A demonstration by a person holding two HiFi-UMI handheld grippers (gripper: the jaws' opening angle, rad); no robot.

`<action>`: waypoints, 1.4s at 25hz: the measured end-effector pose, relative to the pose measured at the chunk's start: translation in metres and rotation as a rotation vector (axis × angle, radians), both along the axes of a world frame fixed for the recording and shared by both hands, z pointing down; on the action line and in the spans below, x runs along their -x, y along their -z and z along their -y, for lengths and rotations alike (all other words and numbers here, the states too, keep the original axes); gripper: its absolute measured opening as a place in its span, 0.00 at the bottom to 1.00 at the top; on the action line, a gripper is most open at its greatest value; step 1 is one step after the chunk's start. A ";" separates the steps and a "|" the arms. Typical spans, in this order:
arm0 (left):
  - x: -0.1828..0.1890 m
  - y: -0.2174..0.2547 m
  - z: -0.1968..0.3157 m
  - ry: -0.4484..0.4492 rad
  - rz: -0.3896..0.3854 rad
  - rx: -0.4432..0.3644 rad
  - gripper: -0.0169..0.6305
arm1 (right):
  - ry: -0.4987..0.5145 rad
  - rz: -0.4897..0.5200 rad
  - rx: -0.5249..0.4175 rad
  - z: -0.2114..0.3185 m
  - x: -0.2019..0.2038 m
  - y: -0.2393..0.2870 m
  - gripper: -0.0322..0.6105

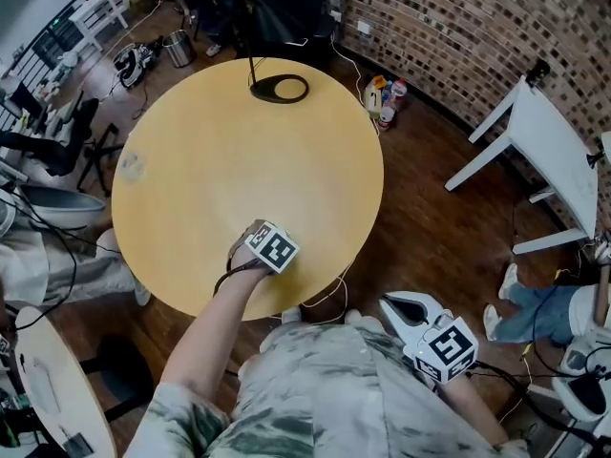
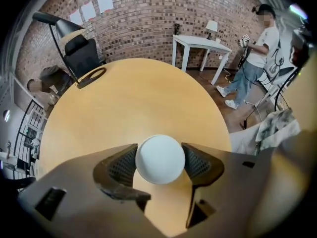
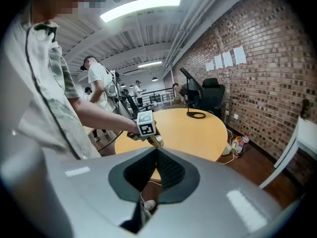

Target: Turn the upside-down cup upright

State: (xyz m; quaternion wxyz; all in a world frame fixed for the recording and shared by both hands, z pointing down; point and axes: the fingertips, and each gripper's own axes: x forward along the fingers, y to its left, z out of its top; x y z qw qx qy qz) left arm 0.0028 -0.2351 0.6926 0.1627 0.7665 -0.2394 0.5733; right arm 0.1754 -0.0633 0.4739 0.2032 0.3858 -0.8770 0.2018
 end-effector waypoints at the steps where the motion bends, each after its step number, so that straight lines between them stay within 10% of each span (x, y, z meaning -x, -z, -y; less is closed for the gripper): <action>1: 0.000 0.001 0.001 -0.006 -0.015 -0.003 0.46 | -0.004 -0.002 0.003 0.001 0.003 0.000 0.05; 16: 0.039 0.020 -0.002 0.193 -0.582 -0.163 0.46 | 0.022 -0.052 0.046 0.015 0.064 -0.014 0.05; 35: 0.078 -0.031 -0.032 -0.011 -0.304 -0.105 0.46 | 0.026 -0.070 0.064 0.018 0.093 -0.016 0.05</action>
